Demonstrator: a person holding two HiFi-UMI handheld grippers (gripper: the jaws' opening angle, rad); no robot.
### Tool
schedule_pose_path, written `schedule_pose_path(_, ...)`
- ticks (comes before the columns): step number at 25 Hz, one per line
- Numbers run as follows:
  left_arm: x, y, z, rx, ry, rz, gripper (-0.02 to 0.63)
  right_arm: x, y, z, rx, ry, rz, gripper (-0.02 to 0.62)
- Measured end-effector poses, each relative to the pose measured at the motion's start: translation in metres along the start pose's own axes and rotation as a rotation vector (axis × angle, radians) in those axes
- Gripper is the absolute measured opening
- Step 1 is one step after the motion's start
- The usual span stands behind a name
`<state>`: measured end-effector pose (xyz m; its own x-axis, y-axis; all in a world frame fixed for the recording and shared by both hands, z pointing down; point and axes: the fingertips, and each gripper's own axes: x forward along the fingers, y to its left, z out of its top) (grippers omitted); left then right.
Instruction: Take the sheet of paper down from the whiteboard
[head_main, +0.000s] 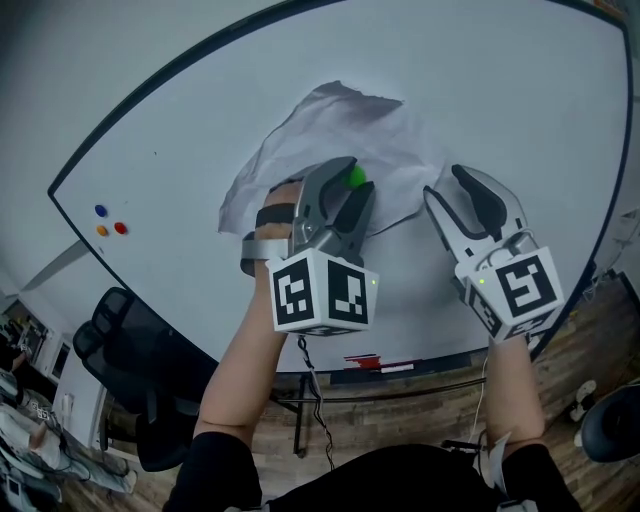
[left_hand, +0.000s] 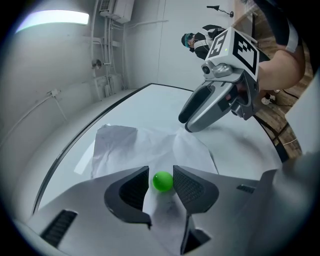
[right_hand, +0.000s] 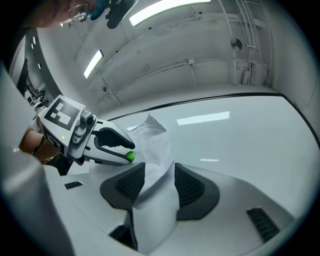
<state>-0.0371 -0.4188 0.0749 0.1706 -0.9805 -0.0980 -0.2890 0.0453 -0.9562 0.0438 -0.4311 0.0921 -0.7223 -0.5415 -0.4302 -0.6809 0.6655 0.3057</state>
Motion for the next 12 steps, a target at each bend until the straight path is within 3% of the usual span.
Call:
schedule_pose_path(8,0.0033,-0.0026,-0.0040,-0.003,0.009,-0.001,0.169,0.0031,0.0025,-0.0006,0.003,0.004,-0.004,0.178)
schedule_pose_path(12,0.0023,-0.0026,-0.0038,0.019,0.009,0.021,0.133,0.0080,0.0019,-0.0039,0.007,0.024,-0.011,0.178)
